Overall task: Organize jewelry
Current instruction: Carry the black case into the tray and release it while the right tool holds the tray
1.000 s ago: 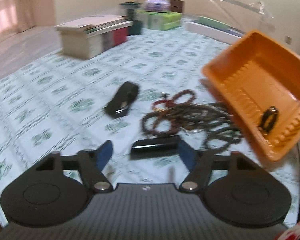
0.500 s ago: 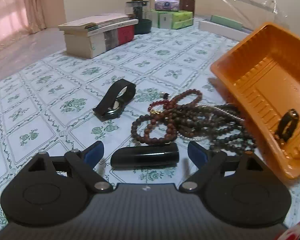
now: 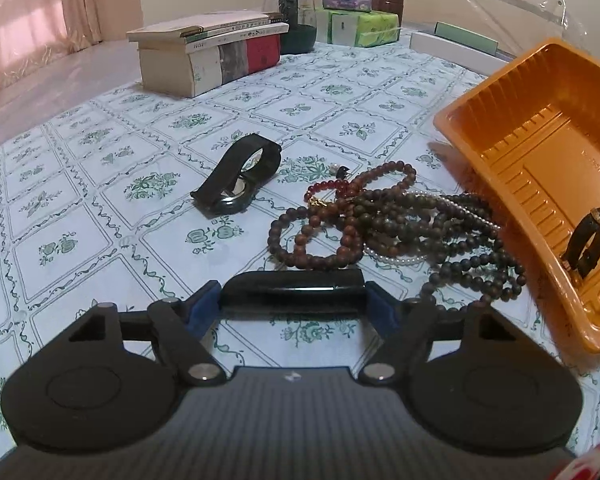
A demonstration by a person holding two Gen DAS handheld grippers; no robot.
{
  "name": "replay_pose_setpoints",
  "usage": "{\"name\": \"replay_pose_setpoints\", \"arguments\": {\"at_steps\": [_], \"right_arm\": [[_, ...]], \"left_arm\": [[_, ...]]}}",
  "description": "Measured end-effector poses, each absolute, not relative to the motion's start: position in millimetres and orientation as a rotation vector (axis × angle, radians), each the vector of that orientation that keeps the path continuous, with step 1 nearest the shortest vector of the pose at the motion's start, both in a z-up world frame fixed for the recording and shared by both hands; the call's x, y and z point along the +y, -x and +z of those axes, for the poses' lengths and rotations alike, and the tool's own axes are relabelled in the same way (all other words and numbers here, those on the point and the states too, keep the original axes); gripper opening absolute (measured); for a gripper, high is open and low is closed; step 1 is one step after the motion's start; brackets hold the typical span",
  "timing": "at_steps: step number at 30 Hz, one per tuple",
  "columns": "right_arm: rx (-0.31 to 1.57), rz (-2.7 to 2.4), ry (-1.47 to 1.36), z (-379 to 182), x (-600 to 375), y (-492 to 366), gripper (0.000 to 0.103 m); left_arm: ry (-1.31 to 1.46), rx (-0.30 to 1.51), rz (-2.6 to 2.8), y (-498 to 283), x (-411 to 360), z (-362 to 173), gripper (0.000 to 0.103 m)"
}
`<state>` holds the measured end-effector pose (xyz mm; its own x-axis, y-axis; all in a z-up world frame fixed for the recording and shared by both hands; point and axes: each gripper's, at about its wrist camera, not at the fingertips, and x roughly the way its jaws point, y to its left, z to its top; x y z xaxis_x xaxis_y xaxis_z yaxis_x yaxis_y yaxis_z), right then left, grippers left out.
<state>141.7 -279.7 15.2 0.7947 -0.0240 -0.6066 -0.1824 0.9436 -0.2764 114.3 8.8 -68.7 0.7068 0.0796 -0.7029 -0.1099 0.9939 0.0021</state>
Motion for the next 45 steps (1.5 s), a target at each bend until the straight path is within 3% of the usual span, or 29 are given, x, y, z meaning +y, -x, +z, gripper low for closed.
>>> {"name": "replay_pose_setpoints", "arguments": {"at_steps": [18,37,45], "right_arm": [[0.649,0.086,0.329,13.9,-281.6,-141.0,0.005],[0.648,0.088,0.326,15.4,-279.0,-141.8,0.005],[0.651,0.091,0.323,14.7,-279.8,-143.7,0.005]], "left_arm": [[0.081,0.670,-0.276,-107.1,-57.5,-20.3,0.074],[-0.125,0.679,-0.502,-154.9,-125.9,-39.3,0.074],[-0.085,0.663,-0.535,-160.8,-121.5,-33.6,0.077]]}}
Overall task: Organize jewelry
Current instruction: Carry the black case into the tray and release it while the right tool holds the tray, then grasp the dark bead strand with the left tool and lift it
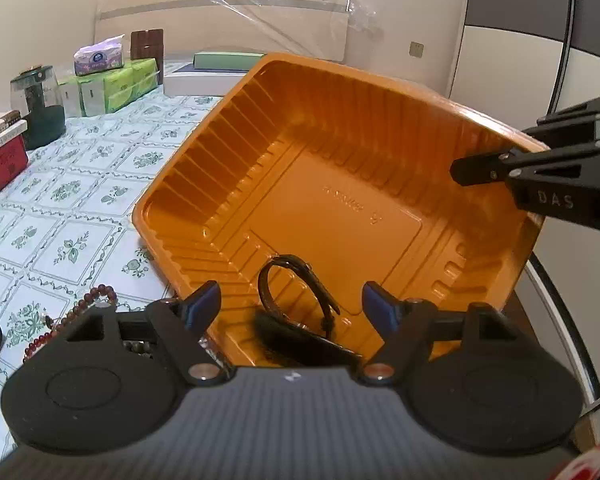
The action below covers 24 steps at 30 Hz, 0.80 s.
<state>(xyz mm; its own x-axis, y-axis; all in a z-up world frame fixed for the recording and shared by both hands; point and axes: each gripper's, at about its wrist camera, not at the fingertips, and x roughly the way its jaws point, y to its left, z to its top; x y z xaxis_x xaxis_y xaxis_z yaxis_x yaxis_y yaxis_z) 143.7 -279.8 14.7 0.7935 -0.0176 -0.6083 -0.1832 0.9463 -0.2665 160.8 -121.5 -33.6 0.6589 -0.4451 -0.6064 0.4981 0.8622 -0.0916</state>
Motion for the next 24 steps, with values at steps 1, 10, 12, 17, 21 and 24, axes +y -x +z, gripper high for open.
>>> {"name": "replay_pose_setpoints", "arguments": {"at_steps": [1,10,12,17,21,24], "right_arm": [[0.650,0.091,0.322,14.6,-280.1,-143.2,0.005],[0.650,0.092,0.320,14.0,-281.7,-143.8,0.005],[0.651,0.092,0.320,13.9,-281.8,-143.9,0.005],[0.654,0.088,0.319,13.6,-281.6,-142.9,0.005],[0.660,0.088,0.306,14.8,-282.7,-144.0,0.005],[0.662,0.088,0.304,15.1,-283.1,-144.5,0.005]], "left_arm": [[-0.081,0.662,-0.533,-159.6,-120.3,-32.4,0.078],[-0.052,0.653,-0.442,-121.8,-83.6,-28.0,0.078],[-0.052,0.661,-0.398,-111.6,-70.2,-30.8,0.078],[-0.029,0.696,-0.275,-93.8,-32.7,-39.6,0.078],[-0.021,0.717,-0.230,-95.4,-18.2,-45.6,0.076],[-0.026,0.720,-0.229,-101.7,-17.4,-48.9,0.067]]}}
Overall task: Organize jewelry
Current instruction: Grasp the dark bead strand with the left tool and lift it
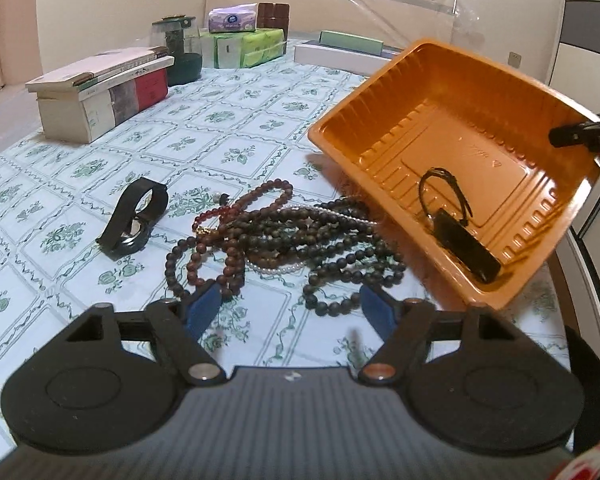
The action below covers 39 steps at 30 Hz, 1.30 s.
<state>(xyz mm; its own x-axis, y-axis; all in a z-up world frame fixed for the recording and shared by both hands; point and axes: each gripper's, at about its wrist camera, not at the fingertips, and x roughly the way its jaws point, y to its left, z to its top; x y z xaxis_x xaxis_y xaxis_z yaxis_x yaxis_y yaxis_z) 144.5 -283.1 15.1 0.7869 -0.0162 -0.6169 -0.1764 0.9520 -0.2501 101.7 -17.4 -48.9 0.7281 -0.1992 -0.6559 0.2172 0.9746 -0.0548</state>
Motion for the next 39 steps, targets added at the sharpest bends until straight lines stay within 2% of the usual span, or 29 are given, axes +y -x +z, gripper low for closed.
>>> {"name": "replay_pose_setpoints", "arguments": {"at_steps": [2,4,13,15,17,18,27,39], "right_arm": [[0.662,0.088,0.305,15.5,-282.9,-144.5,0.005],[0.662,0.087,0.307,15.4,-282.6,-144.9,0.005],[0.662,0.087,0.308,15.0,-282.6,-144.8,0.005],[0.662,0.086,0.307,14.6,-282.5,-144.5,0.005],[0.663,0.085,0.306,14.5,-283.1,-144.5,0.005],[0.663,0.085,0.305,14.6,-283.2,-144.5,0.005],[0.662,0.085,0.306,14.6,-283.4,-144.5,0.005],[0.656,0.086,0.312,16.4,-282.6,-143.5,0.005]], "left_arm": [[-0.042,0.728,-0.238,-108.0,-20.9,-52.0,0.053],[-0.054,0.735,-0.253,-114.1,-25.9,-54.2,0.047],[-0.122,0.782,-0.286,-131.1,-39.9,-71.1,0.037],[-0.125,0.787,-0.299,-132.7,-40.2,-70.3,0.027],[-0.129,0.795,-0.312,-134.1,-41.3,-69.1,0.010],[-0.132,0.800,-0.318,-134.7,-42.0,-68.2,0.007],[-0.183,0.742,-0.357,-123.8,-37.5,-33.2,0.006],[-0.204,0.526,-0.410,-139.2,-20.2,77.6,0.006]]}}
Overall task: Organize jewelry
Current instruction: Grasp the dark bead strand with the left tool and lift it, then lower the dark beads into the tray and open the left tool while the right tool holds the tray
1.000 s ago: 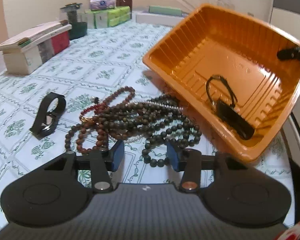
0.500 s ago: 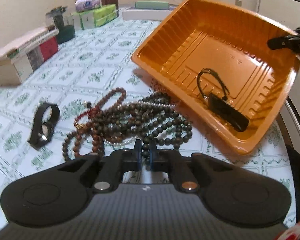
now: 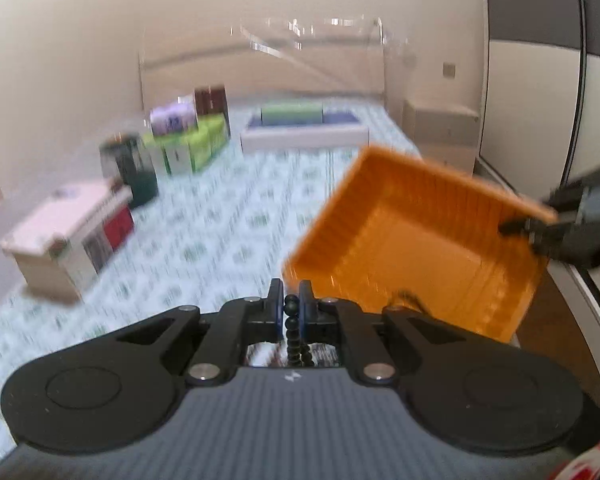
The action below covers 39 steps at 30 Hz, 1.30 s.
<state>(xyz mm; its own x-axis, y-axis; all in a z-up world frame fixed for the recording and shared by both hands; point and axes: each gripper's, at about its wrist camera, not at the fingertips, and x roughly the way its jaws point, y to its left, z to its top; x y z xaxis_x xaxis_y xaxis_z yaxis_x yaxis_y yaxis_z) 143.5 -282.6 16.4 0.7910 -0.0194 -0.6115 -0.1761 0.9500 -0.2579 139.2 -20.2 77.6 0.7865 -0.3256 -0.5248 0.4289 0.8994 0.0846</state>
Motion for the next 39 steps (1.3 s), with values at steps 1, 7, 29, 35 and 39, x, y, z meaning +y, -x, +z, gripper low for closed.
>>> {"name": "replay_pose_setpoints", "arguments": {"at_steps": [1,7,29,35,39], "right_arm": [[0.655,0.086,0.313,16.8,-282.3,-143.5,0.005],[0.650,0.086,0.316,17.5,-282.1,-142.9,0.005],[0.645,0.090,0.325,18.3,-282.7,-147.5,0.005],[0.645,0.089,0.324,18.3,-282.7,-146.8,0.005],[0.644,0.089,0.324,18.6,-282.4,-147.0,0.005]], "left_arm": [[-0.211,0.508,-0.411,-140.5,-19.3,87.9,0.006],[-0.247,0.422,-0.429,-147.9,-14.3,141.1,0.006],[-0.361,0.206,-0.566,-175.4,-61.5,277.4,0.006],[-0.365,0.169,-0.570,-186.3,-70.6,299.6,0.006],[-0.378,0.169,-0.575,-194.7,-79.6,306.0,0.006]]}}
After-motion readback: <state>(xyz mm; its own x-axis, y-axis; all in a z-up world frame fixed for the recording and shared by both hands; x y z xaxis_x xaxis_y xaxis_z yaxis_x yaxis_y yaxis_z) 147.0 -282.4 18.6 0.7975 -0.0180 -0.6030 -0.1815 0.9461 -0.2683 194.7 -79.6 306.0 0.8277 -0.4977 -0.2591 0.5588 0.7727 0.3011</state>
